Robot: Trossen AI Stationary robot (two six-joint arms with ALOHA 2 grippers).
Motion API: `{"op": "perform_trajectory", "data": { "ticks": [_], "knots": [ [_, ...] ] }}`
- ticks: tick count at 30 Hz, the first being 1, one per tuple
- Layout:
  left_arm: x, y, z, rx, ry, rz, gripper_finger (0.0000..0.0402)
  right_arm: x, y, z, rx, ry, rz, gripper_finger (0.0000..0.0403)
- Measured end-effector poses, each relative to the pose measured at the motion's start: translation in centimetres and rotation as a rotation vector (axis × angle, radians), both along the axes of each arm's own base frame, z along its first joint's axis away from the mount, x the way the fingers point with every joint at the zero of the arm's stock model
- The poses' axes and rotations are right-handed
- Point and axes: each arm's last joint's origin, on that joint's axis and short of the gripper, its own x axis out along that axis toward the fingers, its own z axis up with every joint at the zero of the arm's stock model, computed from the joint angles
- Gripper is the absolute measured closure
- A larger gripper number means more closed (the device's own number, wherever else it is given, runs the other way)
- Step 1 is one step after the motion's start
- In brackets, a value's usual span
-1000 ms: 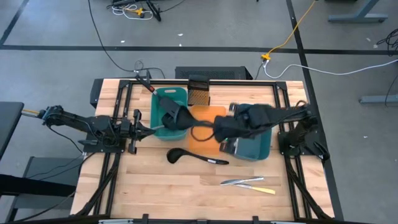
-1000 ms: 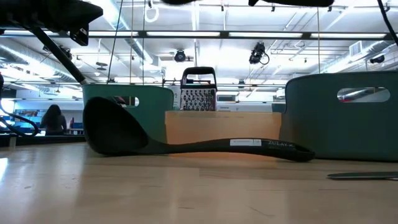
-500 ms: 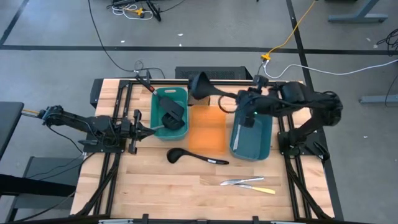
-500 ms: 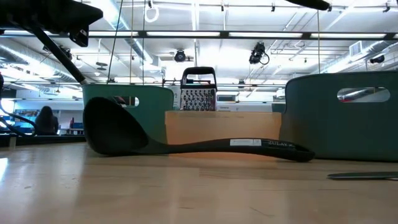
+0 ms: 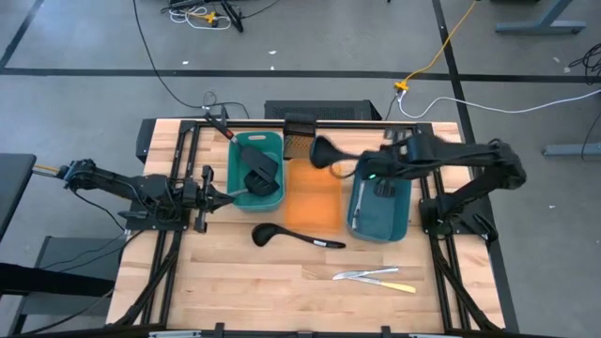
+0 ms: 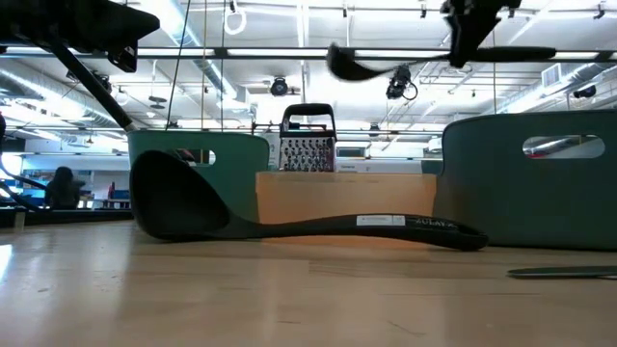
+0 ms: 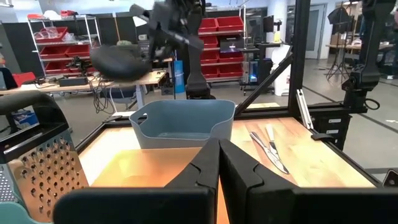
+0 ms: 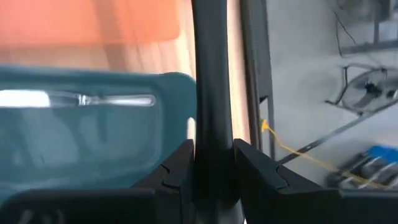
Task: Pick & Place Kitchen Items
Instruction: Put the bottom black serving spoon into the orange bin
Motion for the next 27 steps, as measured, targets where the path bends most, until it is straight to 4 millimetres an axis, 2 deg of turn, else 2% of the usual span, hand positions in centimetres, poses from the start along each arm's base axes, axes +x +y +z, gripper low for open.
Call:
{"op": "perform_trajectory", "data": {
  "ticks": [3,13,16,22,27],
  "knots": [
    [0.0,0.0,0.0,0.0,0.0,0.0,0.039,1.9,0.2,-1.7,0.009,0.094,0.05,0.0303],
    [0.0,0.0,-0.1,0.009,0.012,0.001,0.039,6.1,0.1,-6.8,0.041,0.339,0.117,0.0303],
    [0.0,0.0,-0.1,0.01,0.012,0.001,0.039,7.2,-0.1,-8.3,-0.031,0.419,0.155,0.0303],
    [0.0,0.0,-0.1,0.01,0.012,0.001,0.039,8.2,-0.6,-9.5,-0.241,0.533,0.228,0.0303],
    [0.0,0.0,-0.1,0.01,0.013,0.001,0.039,9.4,-0.6,-10.3,-0.283,0.567,0.358,0.0303]
  ]
}}
